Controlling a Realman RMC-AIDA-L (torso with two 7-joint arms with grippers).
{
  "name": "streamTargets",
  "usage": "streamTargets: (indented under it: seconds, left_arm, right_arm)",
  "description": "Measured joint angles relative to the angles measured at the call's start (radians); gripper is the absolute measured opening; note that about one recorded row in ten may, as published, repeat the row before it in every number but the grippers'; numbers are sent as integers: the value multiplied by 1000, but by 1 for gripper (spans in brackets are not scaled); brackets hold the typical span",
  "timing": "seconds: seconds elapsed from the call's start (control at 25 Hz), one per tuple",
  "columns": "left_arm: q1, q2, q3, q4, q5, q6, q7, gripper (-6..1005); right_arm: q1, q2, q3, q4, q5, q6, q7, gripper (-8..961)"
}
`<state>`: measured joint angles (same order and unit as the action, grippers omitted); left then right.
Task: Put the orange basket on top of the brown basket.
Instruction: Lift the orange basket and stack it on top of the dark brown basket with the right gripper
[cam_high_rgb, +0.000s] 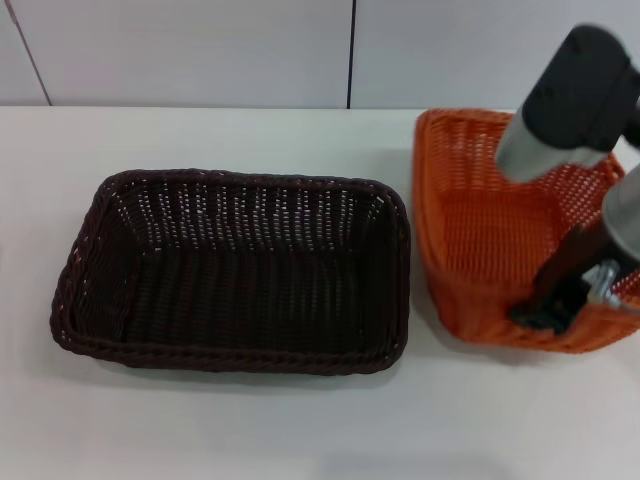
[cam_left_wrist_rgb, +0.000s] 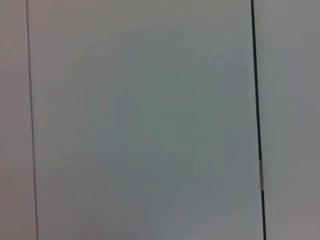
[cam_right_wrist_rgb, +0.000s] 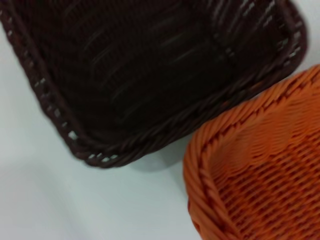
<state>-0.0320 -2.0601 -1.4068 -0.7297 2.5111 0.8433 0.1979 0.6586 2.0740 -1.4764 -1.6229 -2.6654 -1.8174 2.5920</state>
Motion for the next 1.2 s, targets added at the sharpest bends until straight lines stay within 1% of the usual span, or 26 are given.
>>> streamTargets:
  seconds: [0.32,0.56,0.68,0.72,0.76,0.84,0.92,1.04,1.12,1.2]
  left_arm:
    - [-3,0,-1,16,1,3,0,784]
    - [-13,1,0,29,1,3,0,784]
    - [-15,2,0,30,1,0,0,784]
    - [-15,1,0,30,1,-2,-1,784]
    - [-14,1,0,32,1,-3,-7,784]
    - [-12,1,0,37,2,0,-25,784]
    - [-10,1,0,47,5,3,-50,784]
    - [-6,0,2,57,6,20,-60,784]
    - [-2,-2,9,65,6,49,-60,784]
    - [3,-4,14,67,6,70,-60,784]
  right_arm:
    - [26,-1,8,-125,-69,-28,51,166]
    - [58,-1,-7,-175,-133,-28,61,182]
    - [89,-2,-42,-208,-202,-18,45,190]
    - [105,-2,-74,-227,-229,-8,12,193]
    - [105,-2,-74,-227,-229,-8,12,196]
    - [108,-1,-130,-260,-238,10,-70,201]
    - [80,2,-210,-310,-239,38,-198,207]
    - [12,2,-363,-406,-253,116,-347,215]
    - [2,2,-414,-433,-253,140,-412,220]
    - [-4,1,-442,-436,-254,159,-485,225]
